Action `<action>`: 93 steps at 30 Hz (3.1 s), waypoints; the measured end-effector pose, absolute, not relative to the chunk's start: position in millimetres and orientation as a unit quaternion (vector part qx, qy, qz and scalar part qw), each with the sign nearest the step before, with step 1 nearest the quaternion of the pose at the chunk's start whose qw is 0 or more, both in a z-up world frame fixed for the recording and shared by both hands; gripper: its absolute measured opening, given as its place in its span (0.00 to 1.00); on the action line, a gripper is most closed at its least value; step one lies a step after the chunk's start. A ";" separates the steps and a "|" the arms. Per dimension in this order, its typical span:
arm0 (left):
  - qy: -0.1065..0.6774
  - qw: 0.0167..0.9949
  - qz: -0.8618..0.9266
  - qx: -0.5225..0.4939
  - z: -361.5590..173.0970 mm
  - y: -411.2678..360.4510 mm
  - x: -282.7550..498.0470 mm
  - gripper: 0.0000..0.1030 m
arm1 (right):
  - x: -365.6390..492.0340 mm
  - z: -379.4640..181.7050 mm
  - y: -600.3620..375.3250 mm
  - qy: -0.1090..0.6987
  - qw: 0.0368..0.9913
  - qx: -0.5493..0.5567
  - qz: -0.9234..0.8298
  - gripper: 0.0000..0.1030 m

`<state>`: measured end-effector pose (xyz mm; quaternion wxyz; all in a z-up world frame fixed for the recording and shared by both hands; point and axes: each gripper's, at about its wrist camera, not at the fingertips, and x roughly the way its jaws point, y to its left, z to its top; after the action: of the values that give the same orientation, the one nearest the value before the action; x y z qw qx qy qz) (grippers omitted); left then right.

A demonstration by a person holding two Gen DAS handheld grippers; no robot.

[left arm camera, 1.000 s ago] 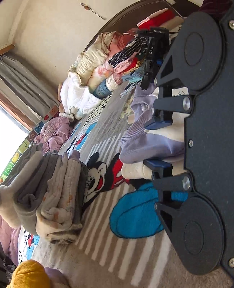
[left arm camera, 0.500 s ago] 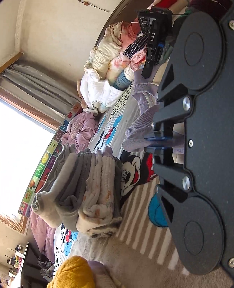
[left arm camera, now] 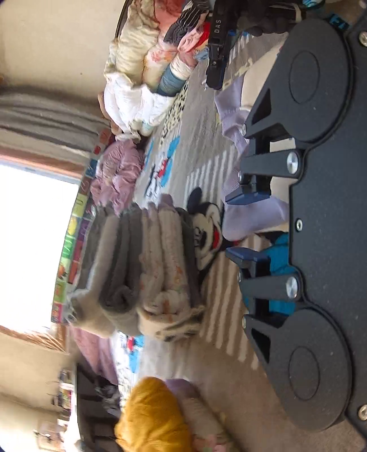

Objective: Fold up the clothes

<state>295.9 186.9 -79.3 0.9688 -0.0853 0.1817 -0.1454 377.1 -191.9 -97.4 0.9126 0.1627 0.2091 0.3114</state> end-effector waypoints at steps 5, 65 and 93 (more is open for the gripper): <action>0.170 0.967 -0.186 -0.034 -84.3 160.8 298.2 0.29 | 360.5 -77.1 -163.0 0.168 0.909 0.062 0.376 0.40; 0.313 0.883 -0.070 -0.344 -127.9 185.0 217.1 0.54 | 267.4 -147.8 -197.1 0.331 0.855 0.312 0.250 0.50; 0.311 0.895 -0.066 -0.312 -105.7 136.2 50.0 0.60 | 86.9 -139.7 -247.0 0.368 0.832 0.340 0.239 0.34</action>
<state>50.0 136.2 -105.7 0.8954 -0.3121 0.3107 -0.0660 86.9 -247.0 -139.7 0.8318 0.3404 0.3677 0.2387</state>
